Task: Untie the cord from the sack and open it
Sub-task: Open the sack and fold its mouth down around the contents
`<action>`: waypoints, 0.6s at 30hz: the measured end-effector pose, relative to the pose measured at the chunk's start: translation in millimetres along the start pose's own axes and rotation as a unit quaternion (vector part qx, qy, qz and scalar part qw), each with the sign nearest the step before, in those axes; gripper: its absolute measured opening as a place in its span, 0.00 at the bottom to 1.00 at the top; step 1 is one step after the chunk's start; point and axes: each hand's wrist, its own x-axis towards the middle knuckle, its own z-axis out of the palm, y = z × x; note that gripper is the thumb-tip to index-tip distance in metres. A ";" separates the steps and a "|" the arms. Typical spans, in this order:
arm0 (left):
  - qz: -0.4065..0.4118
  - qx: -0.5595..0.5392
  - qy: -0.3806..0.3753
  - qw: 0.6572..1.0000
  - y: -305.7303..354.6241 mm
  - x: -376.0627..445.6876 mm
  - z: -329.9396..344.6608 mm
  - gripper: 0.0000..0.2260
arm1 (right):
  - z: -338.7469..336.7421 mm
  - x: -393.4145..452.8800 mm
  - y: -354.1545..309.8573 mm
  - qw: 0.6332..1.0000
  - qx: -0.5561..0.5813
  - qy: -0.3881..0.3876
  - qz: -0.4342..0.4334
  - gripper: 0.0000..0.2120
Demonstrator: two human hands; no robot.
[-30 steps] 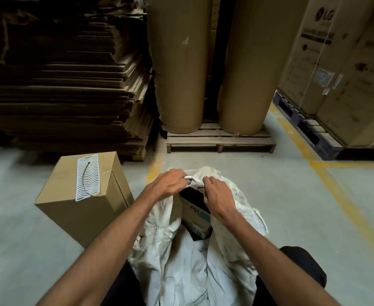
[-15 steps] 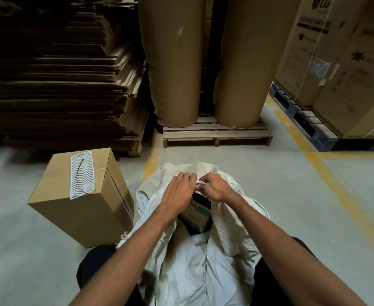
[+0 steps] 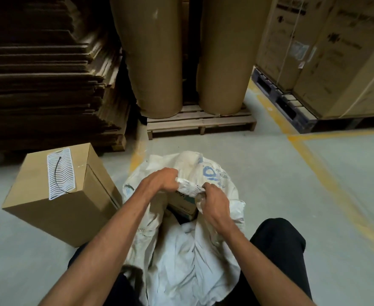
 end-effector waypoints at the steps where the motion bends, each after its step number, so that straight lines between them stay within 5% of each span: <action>1: 0.008 0.001 0.014 1.000 1.7 -3.0 2.6 0.15 | -3.4 4.9 3.0 0.998 0.054 -0.016 0.021 0.06; 4: 0.052 0.119 0.117 0.985 12.8 -15.9 23.9 0.38 | -12.2 18.0 7.3 0.987 0.154 -0.022 0.028 0.15; 7: 0.135 0.241 0.249 0.928 33.6 -22.7 55.4 0.43 | -18.5 25.3 1.1 0.977 0.214 -0.024 0.007 0.18; 10: 0.135 0.241 0.276 0.921 45.6 -19.1 70.5 0.41 | -24.8 34.6 -2.0 0.967 0.249 -0.052 0.030 0.08; 14: 0.123 0.246 0.315 0.908 53.1 -4.8 58.4 0.19 | -33.7 42.1 -4.4 0.956 0.248 -0.120 0.097 0.08; 18: 0.118 0.241 0.229 0.936 66.4 9.1 39.6 0.12 | -39.7 37.7 -1.4 0.962 0.229 -0.117 0.093 0.10</action>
